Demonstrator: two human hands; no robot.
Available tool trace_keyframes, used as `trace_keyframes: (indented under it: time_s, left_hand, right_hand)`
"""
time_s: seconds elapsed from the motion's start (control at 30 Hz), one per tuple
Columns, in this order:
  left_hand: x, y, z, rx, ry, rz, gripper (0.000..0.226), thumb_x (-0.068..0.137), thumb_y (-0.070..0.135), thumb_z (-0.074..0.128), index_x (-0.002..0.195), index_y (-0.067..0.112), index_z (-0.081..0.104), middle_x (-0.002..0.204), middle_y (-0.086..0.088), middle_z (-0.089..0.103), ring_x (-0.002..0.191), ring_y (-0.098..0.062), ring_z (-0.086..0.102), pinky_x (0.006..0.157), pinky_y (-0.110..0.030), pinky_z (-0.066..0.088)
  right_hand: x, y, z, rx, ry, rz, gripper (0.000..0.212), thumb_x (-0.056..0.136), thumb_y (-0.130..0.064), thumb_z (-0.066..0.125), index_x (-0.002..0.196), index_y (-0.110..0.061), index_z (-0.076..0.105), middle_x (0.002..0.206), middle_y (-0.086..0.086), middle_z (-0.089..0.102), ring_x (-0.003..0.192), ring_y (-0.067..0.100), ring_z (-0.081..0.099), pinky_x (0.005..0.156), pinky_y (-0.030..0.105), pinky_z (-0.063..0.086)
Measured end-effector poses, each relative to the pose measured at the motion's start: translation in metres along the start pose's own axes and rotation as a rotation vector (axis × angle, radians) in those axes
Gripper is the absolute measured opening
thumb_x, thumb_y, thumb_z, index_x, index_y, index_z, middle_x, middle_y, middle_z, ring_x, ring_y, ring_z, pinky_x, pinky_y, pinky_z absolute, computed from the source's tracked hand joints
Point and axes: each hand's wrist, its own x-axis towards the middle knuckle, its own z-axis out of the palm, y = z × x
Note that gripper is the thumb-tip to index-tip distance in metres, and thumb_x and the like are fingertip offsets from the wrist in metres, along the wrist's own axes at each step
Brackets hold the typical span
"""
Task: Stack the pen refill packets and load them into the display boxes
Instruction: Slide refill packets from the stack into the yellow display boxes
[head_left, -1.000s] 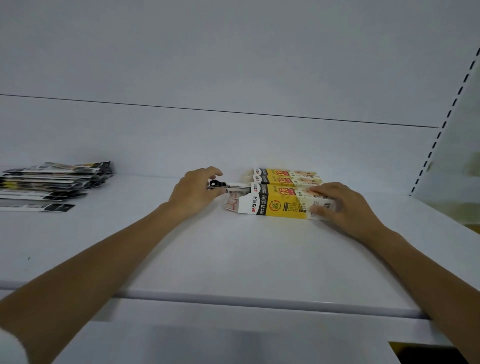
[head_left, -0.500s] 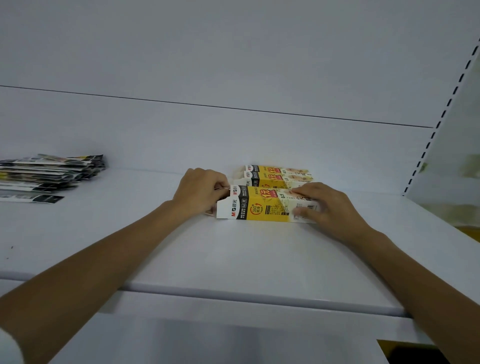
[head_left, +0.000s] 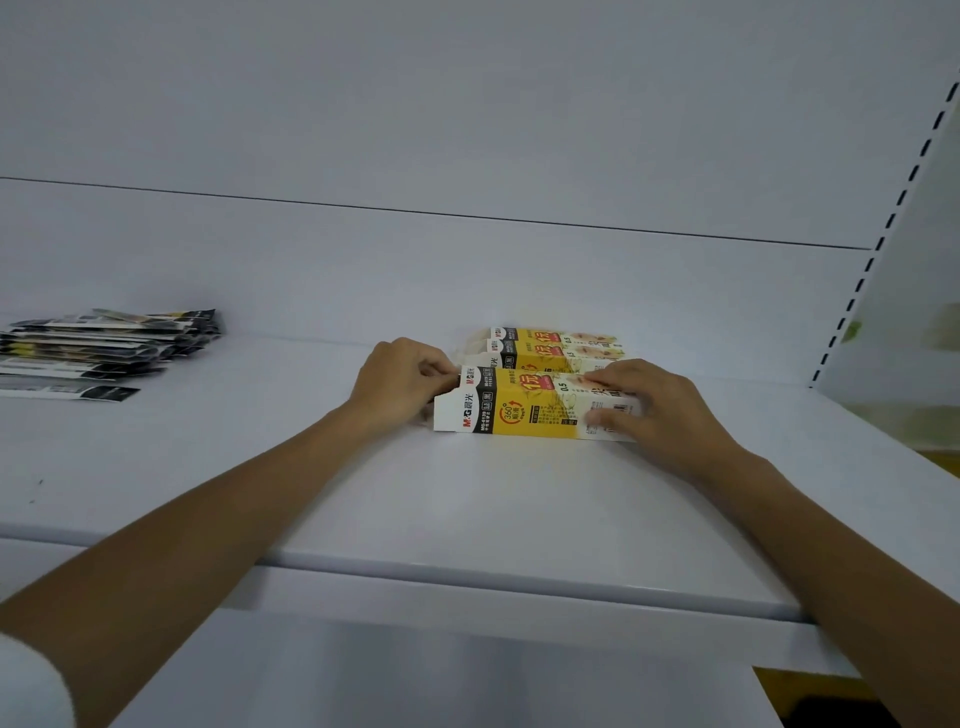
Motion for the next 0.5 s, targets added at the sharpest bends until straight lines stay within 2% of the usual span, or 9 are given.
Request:
trace_keyframes:
  time_s: [0.1, 0.17, 0.23, 0.3, 0.37, 0.43, 0.5]
  left_hand:
    - [0.005, 0.006, 0.009, -0.086, -0.045, -0.071, 0.01, 0.086, 0.01, 0.062, 0.086, 0.011, 0.072, 0.08, -0.005, 0.068, 0.058, -0.01, 0.059, 0.048, -0.021, 0.052]
    - [0.007, 0.007, 0.012, -0.131, -0.109, -0.111, 0.014, 0.087, 0.01, 0.06, 0.092, 0.011, 0.073, 0.079, -0.006, 0.068, 0.059, -0.011, 0.057, 0.047, -0.019, 0.047]
    - [0.005, 0.007, 0.013, -0.152, -0.21, -0.129, 0.017, 0.089, 0.009, 0.057, 0.088, 0.015, 0.074, 0.075, -0.005, 0.067, 0.059, -0.012, 0.053, 0.05, -0.018, 0.042]
    - [0.003, 0.009, 0.012, -0.145, -0.301, -0.132, 0.024, 0.091, 0.008, 0.052, 0.08, 0.017, 0.071, 0.061, 0.005, 0.062, 0.048, -0.003, 0.046, 0.045, -0.013, 0.034]
    - [0.004, 0.013, 0.007, -0.122, -0.359, -0.128, 0.023, 0.093, 0.011, 0.049, 0.087, 0.013, 0.071, 0.054, 0.01, 0.055, 0.041, 0.001, 0.039, 0.042, -0.011, 0.028]
    - [0.004, 0.013, 0.005, -0.051, -0.346, -0.09, 0.023, 0.094, 0.017, 0.048, 0.101, 0.016, 0.07, 0.067, 0.006, 0.058, 0.05, -0.002, 0.044, 0.049, -0.015, 0.031]
    - [0.001, 0.009, 0.007, 0.037, -0.225, -0.017, 0.024, 0.094, 0.02, 0.049, 0.104, 0.02, 0.07, 0.078, 0.005, 0.064, 0.063, -0.006, 0.052, 0.057, -0.015, 0.036]
  right_hand:
    - [0.0, 0.0, 0.0, 0.023, 0.004, 0.007, 0.043, 0.077, -0.027, 0.073, 0.119, -0.022, 0.064, 0.118, -0.009, 0.057, 0.108, 0.002, 0.047, 0.086, 0.0, 0.028]
    - [0.0, 0.001, 0.0, 0.029, 0.009, 0.016, 0.043, 0.078, -0.027, 0.073, 0.12, -0.022, 0.063, 0.119, -0.009, 0.056, 0.109, 0.002, 0.046, 0.086, 0.003, 0.029]
    - [-0.001, 0.001, 0.001, 0.024, 0.012, 0.024, 0.044, 0.078, -0.027, 0.072, 0.121, -0.022, 0.062, 0.119, -0.01, 0.055, 0.111, 0.002, 0.045, 0.09, 0.009, 0.028]
    - [0.0, 0.0, 0.002, 0.017, 0.01, 0.026, 0.044, 0.079, -0.028, 0.071, 0.122, -0.022, 0.061, 0.122, -0.008, 0.054, 0.111, 0.001, 0.043, 0.091, 0.01, 0.026]
    - [0.001, -0.001, 0.003, -0.005, 0.008, 0.029, 0.044, 0.081, -0.029, 0.07, 0.123, -0.022, 0.06, 0.126, -0.006, 0.053, 0.112, 0.001, 0.042, 0.092, 0.012, 0.026]
    - [0.002, -0.002, 0.003, -0.036, 0.004, 0.032, 0.045, 0.082, -0.031, 0.069, 0.124, -0.023, 0.059, 0.128, -0.004, 0.052, 0.116, 0.005, 0.043, 0.092, 0.012, 0.026]
    - [0.002, 0.0, 0.004, -0.054, 0.014, 0.028, 0.044, 0.082, -0.031, 0.069, 0.124, -0.024, 0.059, 0.128, -0.004, 0.052, 0.114, 0.005, 0.043, 0.086, 0.003, 0.026]
